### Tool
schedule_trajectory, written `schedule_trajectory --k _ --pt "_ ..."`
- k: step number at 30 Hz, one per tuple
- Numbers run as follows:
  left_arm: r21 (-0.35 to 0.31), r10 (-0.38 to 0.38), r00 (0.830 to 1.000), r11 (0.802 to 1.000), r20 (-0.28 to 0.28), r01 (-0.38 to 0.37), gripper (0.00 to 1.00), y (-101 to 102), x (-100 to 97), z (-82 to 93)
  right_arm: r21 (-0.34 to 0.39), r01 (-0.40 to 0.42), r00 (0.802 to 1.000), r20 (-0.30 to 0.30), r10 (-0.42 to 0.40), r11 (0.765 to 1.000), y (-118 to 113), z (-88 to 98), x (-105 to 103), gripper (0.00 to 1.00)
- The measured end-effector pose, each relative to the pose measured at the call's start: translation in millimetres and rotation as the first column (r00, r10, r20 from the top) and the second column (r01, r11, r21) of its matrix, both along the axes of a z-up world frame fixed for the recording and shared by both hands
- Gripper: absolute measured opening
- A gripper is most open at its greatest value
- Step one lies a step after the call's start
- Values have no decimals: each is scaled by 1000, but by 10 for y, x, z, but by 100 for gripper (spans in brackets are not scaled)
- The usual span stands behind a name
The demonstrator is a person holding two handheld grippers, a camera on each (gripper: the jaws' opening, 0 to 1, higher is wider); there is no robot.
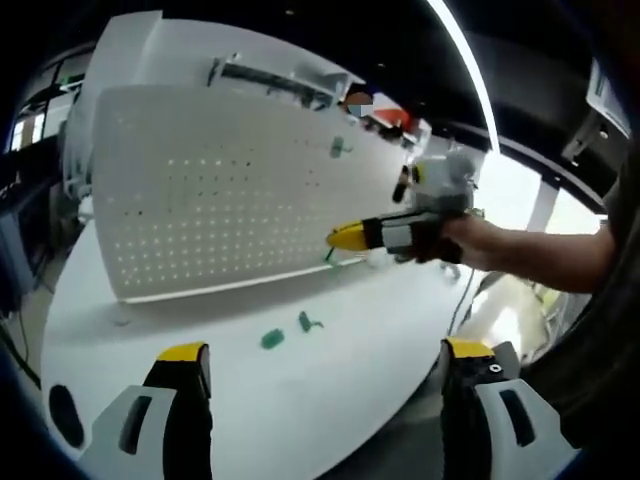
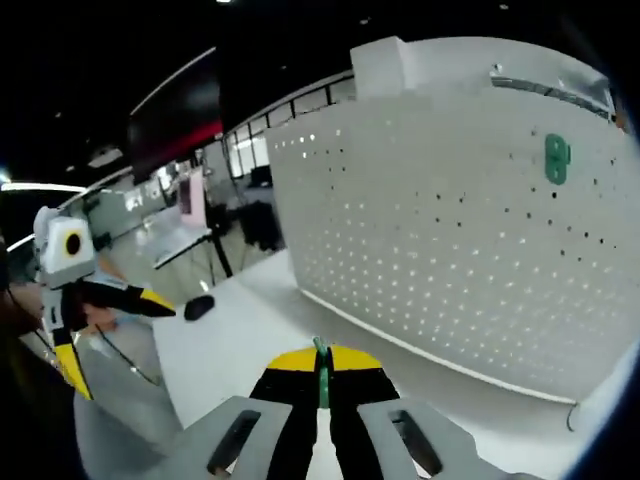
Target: Insert the hook assembly into the mounting plate slot until the hook locks in place.
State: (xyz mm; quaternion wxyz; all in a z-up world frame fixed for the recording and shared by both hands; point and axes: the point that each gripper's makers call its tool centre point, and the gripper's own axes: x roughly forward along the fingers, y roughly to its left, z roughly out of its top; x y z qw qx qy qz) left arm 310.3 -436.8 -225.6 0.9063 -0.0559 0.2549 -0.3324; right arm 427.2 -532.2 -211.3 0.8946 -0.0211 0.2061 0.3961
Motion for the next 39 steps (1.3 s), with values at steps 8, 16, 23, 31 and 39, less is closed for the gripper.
schedule_trajectory --k 8,16,23,31,39 --pt "-60 17 999 998 -30 -18 95 -47 100 9 111 96 994 32 -101 989 -94 295 -72 0" --pt "-167 47 995 984 -85 -61 92 -63 195 -49 161 115 990 64 -127 980 -41 453 -223 0" --pt "-228 56 993 970 -107 -79 86 -130 286 -12 239 142 989 -6 -145 961 84 359 -392 0" --pt "-229 53 993 970 -105 -76 74 -230 387 9 281 148 989 -19 -148 948 278 354 -562 0" --pt "-245 54 992 966 -111 -80 65 -293 412 36 282 113 993 -6 -117 953 455 361 -656 0"
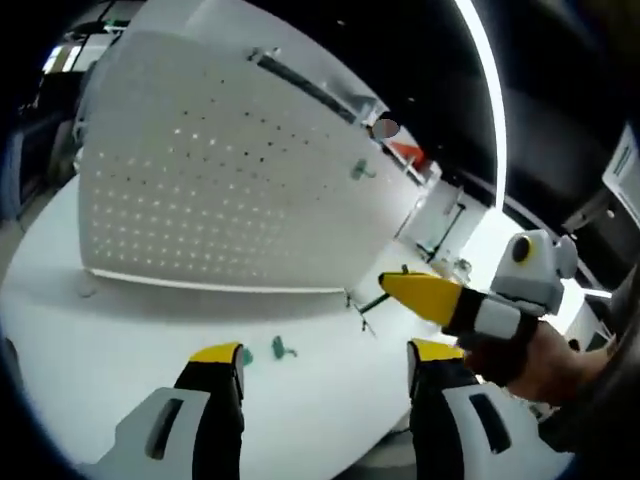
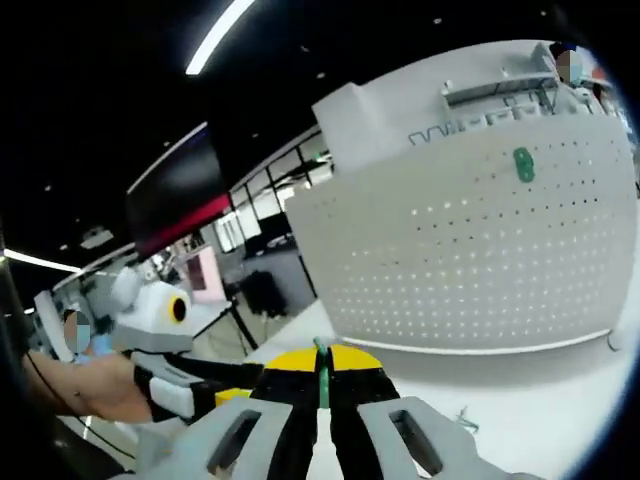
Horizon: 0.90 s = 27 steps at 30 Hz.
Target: Insert the hook assembly into the mounting plate slot until the hook locks in place.
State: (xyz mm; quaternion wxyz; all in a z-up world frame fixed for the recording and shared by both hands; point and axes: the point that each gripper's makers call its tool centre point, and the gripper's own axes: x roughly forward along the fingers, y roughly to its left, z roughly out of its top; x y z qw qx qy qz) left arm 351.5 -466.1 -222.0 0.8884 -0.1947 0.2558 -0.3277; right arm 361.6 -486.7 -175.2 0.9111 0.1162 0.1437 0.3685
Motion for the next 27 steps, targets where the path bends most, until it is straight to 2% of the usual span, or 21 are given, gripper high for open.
schedule_trajectory --k 4,7,9,11,13,21,27 --pt "-28 12 1000 1000 -6 -13 60 13 32 23 24 -1 1000 2 1 1000 58 28 -40 0" --pt "-2 29 1000 1000 -12 -29 57 79 68 -20 42 0 1000 9 -1 999 90 62 -59 0" --pt "-26 25 1000 999 -15 -26 52 79 66 -1 50 -2 1000 15 1 999 118 78 -79 0" --pt "-86 25 999 996 -19 -27 46 56 62 58 49 -3 1000 18 2 999 133 74 -90 0" --pt "-116 32 999 993 -22 -35 41 63 70 87 61 0 1000 14 -1 998 139 68 -99 0" --pt "-164 28 999 986 -31 -33 36 13 60 122 75 22 999 32 -25 997 119 107 -95 0" --pt "-191 -4 1000 982 -26 -1 27 -76 20 156 79 29 998 46 -32 996 123 141 -91 0"
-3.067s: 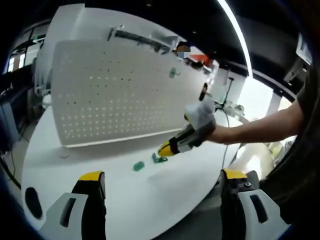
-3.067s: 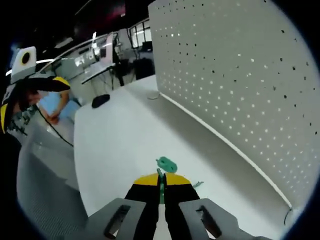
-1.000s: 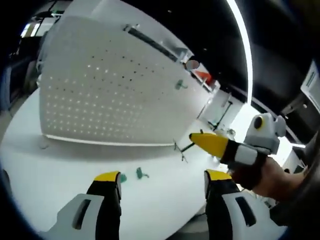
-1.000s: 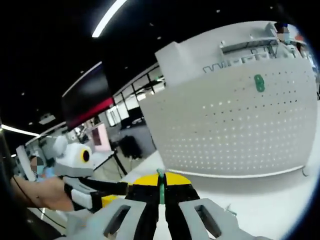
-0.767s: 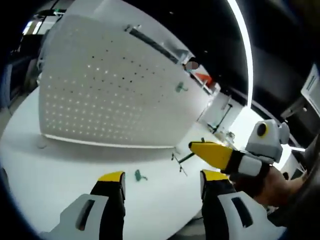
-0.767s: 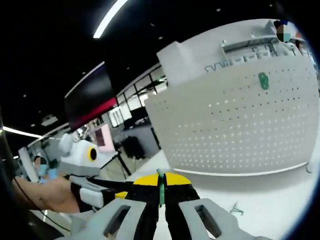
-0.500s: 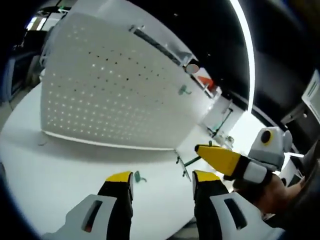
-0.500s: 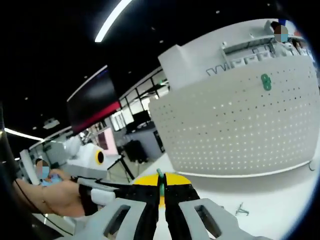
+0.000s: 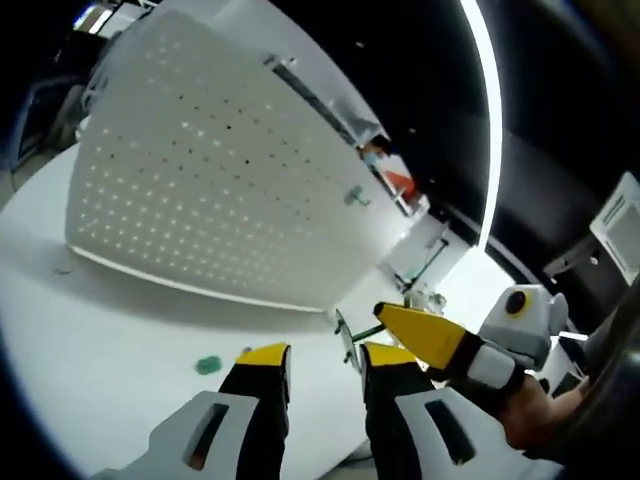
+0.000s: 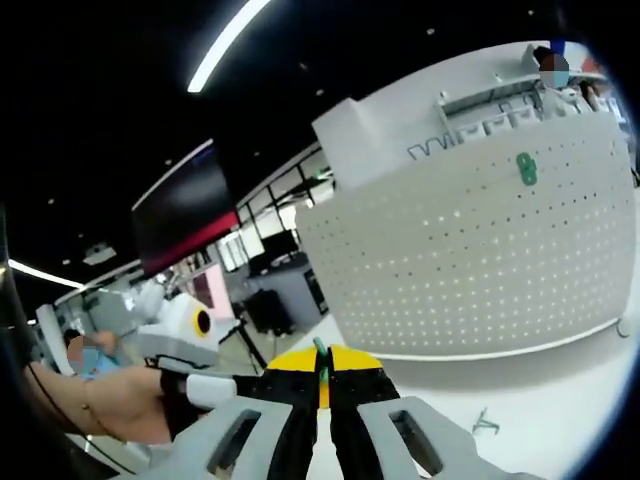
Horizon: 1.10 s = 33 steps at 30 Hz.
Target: Insert the hook assembly into the mounting plate slot until the hook locks in place.
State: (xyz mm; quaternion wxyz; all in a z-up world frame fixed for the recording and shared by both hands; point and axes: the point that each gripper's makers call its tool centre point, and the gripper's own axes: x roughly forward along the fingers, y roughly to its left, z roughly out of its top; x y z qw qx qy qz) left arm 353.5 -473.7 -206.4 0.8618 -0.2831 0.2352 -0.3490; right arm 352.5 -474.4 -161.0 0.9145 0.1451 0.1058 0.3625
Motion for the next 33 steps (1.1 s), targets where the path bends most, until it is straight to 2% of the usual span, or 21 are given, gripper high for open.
schedule_trajectory --k 6,12,17,20,25,33 --pt "-37 -19 1000 999 -10 19 18 -52 -28 23 2 6 1000 12 -6 1000 1 18 -2 0" --pt "-73 -33 999 997 10 34 6 -73 -42 101 0 16 1000 24 -16 1000 -12 16 -15 0" --pt "-20 -31 999 999 36 32 6 -55 -39 85 -1 10 1000 20 -10 1000 -13 -13 -19 0" --pt "-15 -29 999 999 42 29 5 -42 -40 92 -3 4 1000 26 -4 1000 -6 -3 -24 0" --pt "-22 -14 999 1000 32 14 3 -5 -36 97 -18 -8 999 42 9 1000 27 8 -46 0" --pt "9 -8 1000 1000 17 8 2 27 -36 67 -33 -20 999 32 21 999 49 -27 -68 0"
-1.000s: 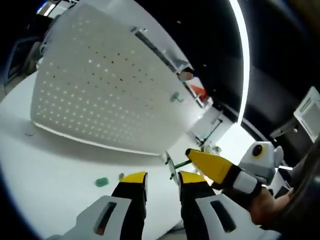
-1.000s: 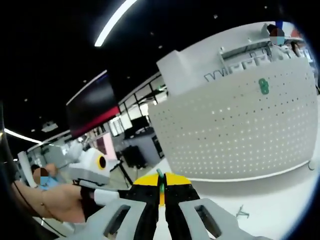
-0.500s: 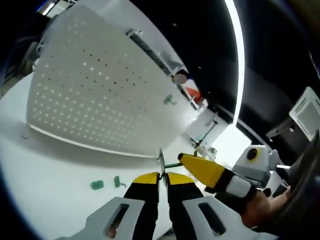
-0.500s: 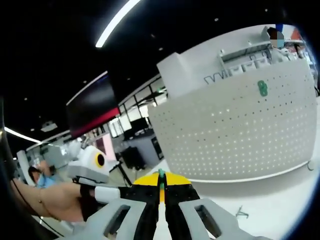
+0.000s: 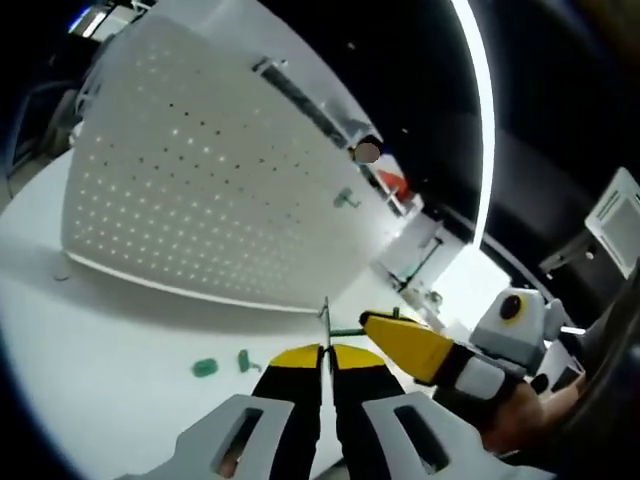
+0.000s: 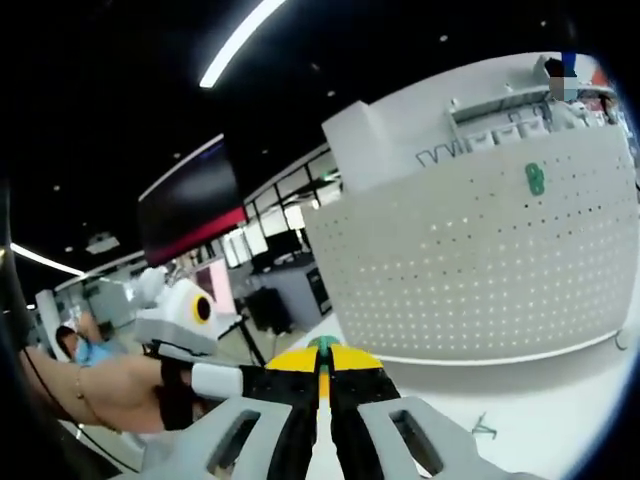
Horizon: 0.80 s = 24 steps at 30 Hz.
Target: Insert the hook assembly into the mounting plate slot until the hook locks in place.
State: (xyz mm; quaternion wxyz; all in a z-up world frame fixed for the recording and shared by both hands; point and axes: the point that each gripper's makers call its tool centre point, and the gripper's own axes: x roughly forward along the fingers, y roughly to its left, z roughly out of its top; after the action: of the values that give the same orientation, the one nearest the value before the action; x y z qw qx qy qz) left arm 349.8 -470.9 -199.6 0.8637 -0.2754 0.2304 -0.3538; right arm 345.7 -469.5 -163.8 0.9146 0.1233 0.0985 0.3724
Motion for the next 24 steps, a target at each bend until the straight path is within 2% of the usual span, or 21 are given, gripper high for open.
schedule_trajectory --k 3,5,10,11,16,20,24 --pt "17 -2 1000 1000 -1 2 2 9 2 -11 21 -17 1000 -20 17 1000 6 -23 3 1" --pt "40 -9 1000 999 -2 9 1 19 -4 -38 58 -43 995 -88 48 997 10 -64 -16 1" --pt "70 -9 1000 997 18 8 1 19 -6 -29 48 -58 994 -91 62 997 3 -59 -19 2" --pt "93 -7 1000 996 28 4 1 34 3 -38 46 -63 993 -99 67 997 2 -66 -24 3" --pt "163 0 999 987 48 -8 1 115 37 -81 103 -92 982 -153 107 990 4 -53 -66 9" --pt "239 9 997 971 76 -27 1 212 67 -116 46 -105 983 -149 111 993 -19 -115 -93 10" --pt "258 16 996 965 92 -40 1 231 76 -101 68 -71 970 -229 84 995 -89 -270 -60 17"
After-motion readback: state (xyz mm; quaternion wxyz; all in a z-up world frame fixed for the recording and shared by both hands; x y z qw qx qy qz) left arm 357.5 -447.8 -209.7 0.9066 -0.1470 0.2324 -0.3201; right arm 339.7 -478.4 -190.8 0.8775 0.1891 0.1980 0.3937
